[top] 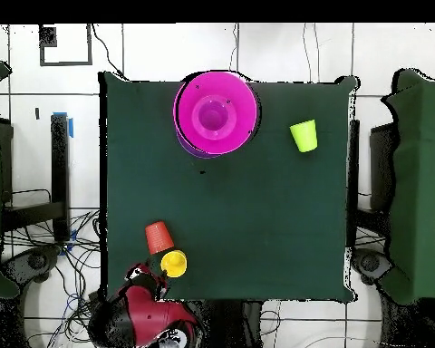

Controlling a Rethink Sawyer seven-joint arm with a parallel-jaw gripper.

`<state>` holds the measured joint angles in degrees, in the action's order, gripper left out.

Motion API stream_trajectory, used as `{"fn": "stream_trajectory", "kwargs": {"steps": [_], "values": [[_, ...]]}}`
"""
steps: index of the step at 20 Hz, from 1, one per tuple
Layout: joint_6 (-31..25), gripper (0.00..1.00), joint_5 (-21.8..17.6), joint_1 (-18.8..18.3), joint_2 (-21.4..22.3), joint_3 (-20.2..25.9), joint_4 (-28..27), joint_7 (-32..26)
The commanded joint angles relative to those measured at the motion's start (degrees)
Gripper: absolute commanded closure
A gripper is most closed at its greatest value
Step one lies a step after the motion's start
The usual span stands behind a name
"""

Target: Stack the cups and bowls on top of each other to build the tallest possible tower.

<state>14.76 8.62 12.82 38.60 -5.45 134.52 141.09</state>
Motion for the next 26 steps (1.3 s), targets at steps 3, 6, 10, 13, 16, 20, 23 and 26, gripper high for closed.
{"fn": "stream_trajectory", "kwargs": {"steps": [3, 6, 10, 13, 16, 20, 23, 26], "values": [[9.6, 0.00, 0.1, -0.3, -9.8, 6.5, 3.1, 17.1], [12.2, 0.00, -1.1, -1.3, -12.1, 6.9, 3.1, 17.6], [14.4, 0.00, -2.2, -2.2, -14.2, 7.0, 3.1, 18.5], [15.3, 0.00, -2.2, -1.5, -14.5, 7.0, 4.2, 19.7], [16.9, 0.00, -2.1, -1.1, -15.5, 7.0, 4.6, 20.8], [16.4, 0.00, -1.5, -0.7, -14.8, 7.0, 4.7, 20.6], [14.7, 0.00, -0.6, -0.3, -12.7, 6.9, 5.1, 20.2], [12.3, 0.00, 1.0, 0.7, -9.4, 6.9, 6.0, 20.0]]}}
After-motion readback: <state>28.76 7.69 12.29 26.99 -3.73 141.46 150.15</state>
